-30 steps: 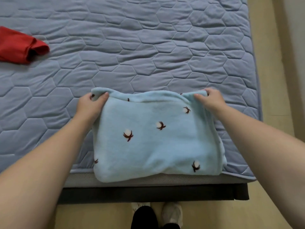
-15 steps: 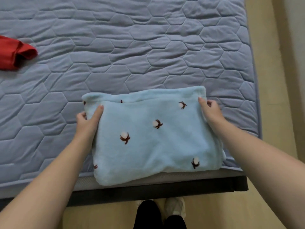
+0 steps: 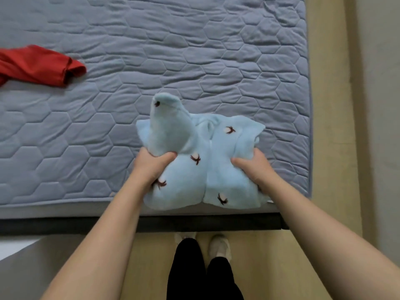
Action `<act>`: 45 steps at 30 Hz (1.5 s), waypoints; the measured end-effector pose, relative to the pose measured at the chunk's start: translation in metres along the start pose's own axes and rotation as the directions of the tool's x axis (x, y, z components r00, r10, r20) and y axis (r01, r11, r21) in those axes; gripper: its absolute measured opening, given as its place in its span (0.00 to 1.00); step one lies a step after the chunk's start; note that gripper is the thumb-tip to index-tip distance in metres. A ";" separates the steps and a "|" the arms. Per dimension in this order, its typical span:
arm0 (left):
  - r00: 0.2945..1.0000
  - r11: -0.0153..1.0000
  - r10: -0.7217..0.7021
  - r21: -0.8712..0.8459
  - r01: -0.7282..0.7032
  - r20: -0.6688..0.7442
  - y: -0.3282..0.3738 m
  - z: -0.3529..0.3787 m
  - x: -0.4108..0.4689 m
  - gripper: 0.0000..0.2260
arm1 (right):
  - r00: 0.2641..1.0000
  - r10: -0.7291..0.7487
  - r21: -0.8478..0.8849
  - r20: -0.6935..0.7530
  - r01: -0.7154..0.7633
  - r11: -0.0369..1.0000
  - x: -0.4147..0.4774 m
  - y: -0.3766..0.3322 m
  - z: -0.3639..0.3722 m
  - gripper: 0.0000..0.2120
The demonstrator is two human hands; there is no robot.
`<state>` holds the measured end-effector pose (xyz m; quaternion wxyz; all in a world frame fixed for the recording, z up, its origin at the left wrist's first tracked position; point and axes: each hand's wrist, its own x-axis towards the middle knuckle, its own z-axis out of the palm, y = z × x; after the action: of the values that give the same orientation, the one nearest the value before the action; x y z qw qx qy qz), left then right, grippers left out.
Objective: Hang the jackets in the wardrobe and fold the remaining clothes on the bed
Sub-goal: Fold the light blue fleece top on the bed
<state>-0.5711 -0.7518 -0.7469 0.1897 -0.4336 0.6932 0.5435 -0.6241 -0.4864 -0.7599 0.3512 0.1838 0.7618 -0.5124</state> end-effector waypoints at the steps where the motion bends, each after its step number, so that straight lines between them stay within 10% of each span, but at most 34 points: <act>1: 0.998 0.998 0.047 0.042 -0.045 -0.049 0.013 -0.001 -0.018 0.31 | 0.999 -0.041 -0.051 -0.034 0.039 0.998 -0.017 -0.014 0.006 0.25; 16: 0.835 0.978 0.107 -0.097 -0.187 -0.539 0.044 -0.099 -0.373 0.30 | 0.837 -0.430 -0.090 0.339 0.484 0.870 -0.302 -0.147 0.002 0.14; 29: 0.173 0.940 -0.295 -0.317 -0.124 -0.940 -0.093 -0.123 -0.673 0.30 | 0.254 -0.340 0.007 0.905 0.792 0.610 -0.556 -0.119 0.117 0.15; 36: -0.198 0.836 -0.548 -0.532 -0.132 -0.812 -0.207 -0.058 -0.837 0.29 | -0.106 -0.062 0.122 0.992 0.870 0.478 -0.713 -0.010 0.139 0.16; 45: -0.467 0.702 -0.674 -0.692 -0.165 -0.573 -0.330 0.109 -1.054 0.30 | -0.399 0.206 0.286 0.894 0.860 0.422 -0.904 0.194 0.049 0.18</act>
<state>0.2547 -0.2459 -0.2039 -0.4328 -0.8794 0.1977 0.0182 0.1372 -0.3794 -0.2430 0.5684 -0.7312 0.3136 -0.2097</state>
